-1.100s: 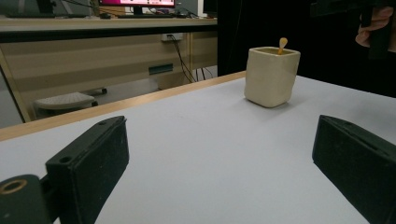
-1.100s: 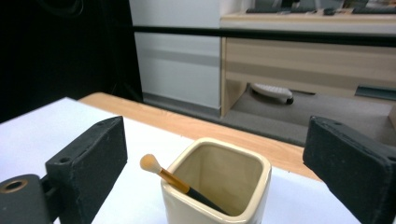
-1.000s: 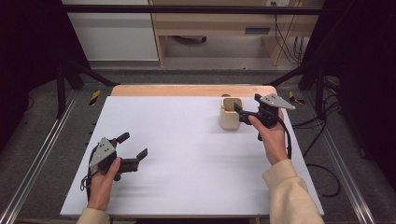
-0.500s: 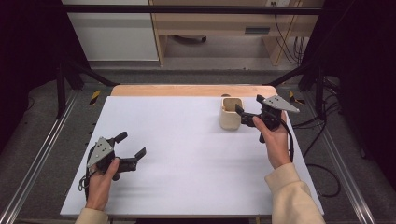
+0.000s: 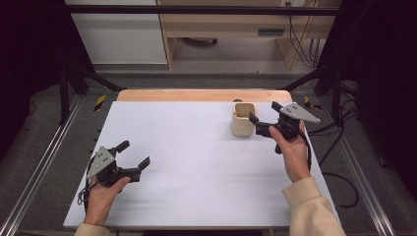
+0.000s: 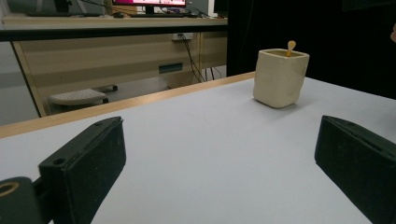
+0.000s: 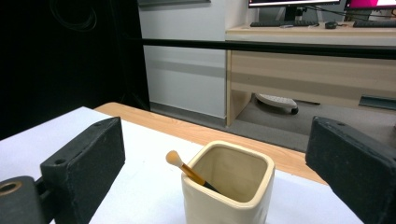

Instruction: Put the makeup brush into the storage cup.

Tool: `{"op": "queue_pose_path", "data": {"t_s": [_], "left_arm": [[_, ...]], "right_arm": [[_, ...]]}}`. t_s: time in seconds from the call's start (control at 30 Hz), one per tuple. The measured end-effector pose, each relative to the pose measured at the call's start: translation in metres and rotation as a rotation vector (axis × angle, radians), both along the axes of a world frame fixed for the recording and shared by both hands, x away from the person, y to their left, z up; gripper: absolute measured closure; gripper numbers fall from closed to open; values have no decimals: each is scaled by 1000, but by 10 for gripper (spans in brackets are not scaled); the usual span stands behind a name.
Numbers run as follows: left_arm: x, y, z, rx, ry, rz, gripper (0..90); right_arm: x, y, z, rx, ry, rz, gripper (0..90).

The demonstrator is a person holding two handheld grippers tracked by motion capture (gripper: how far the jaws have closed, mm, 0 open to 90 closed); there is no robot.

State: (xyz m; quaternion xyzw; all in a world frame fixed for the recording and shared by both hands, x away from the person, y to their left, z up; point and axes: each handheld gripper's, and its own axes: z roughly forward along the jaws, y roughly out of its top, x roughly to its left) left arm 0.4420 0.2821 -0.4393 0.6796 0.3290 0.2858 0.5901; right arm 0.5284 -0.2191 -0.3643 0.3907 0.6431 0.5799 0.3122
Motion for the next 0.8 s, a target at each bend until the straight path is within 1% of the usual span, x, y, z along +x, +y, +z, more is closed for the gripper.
{"op": "queue_pose_path", "data": {"t_s": [0.13, 0.33, 0.37, 0.53, 0.7, 0.8], "left_arm": [[-2, 1, -1, 11, 0, -3, 13], [-5, 2, -1, 19, 0, -7, 10], [-5, 3, -1, 22, 1, -8, 10], [-7, 7, 0, 29, -1, -7, 10], [-8, 12, 0, 28, -4, 0, 10], [-8, 14, 0, 16, -6, 4, 11]], "right_arm": [[-5, -1, 1, 4, -6, -2, 55], [-12, -4, 1, -9, -12, 3, 58], [-14, -4, 2, -7, -6, 3, 58], [-21, -7, 3, -20, -23, 4, 62], [-30, -11, 5, -29, -34, 4, 65], [-34, -13, 5, -44, -33, 7, 66]]}}
